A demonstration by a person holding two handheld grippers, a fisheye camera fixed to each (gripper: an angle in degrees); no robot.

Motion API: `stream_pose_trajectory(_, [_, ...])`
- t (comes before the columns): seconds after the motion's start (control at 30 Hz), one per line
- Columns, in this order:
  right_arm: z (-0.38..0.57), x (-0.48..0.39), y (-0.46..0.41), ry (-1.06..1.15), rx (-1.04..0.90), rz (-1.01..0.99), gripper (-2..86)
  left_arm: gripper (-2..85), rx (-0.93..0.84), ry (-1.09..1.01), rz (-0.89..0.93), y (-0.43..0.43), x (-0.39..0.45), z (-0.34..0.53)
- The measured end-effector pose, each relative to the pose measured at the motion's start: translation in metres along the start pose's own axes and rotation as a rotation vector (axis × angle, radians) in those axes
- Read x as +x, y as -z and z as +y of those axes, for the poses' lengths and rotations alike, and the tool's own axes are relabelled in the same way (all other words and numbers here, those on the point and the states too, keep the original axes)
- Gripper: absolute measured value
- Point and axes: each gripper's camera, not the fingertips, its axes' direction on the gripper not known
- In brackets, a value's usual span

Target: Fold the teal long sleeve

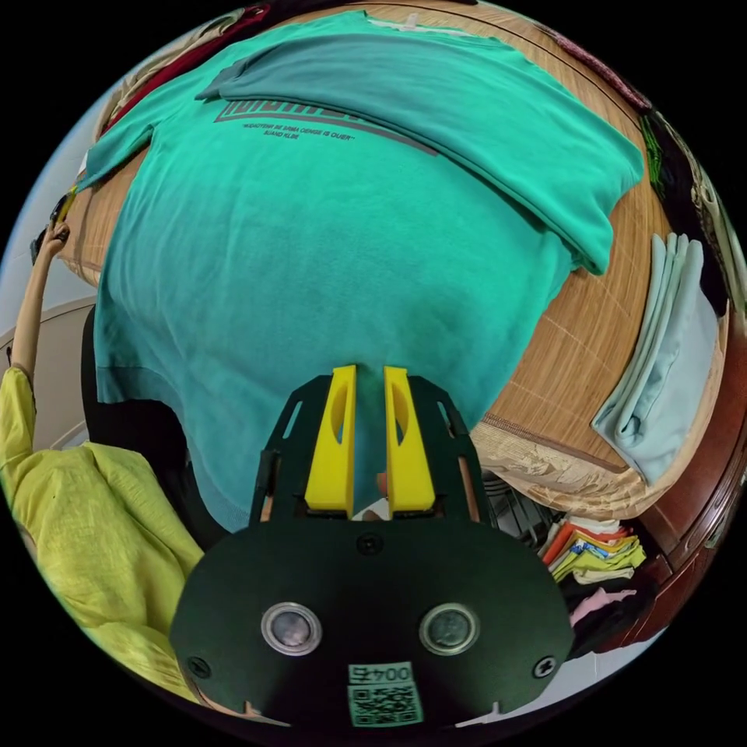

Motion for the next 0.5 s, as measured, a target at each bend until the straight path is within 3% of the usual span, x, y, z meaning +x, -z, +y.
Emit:
stream_pose_trajectory(0.27, [0.001, -0.003, 0.017, 0.023, -0.013, 0.045, 6.1, 2.2, 0.115, -0.471, 0.127, 0.066, 0.176, 0.021])
stream_pose_trajectory(0.5, [0.015, 0.004, 0.045, 0.008, 0.038, 0.018, 6.1, 2.1, 0.093, -0.877, 0.203, 0.081, 0.353, 0.085])
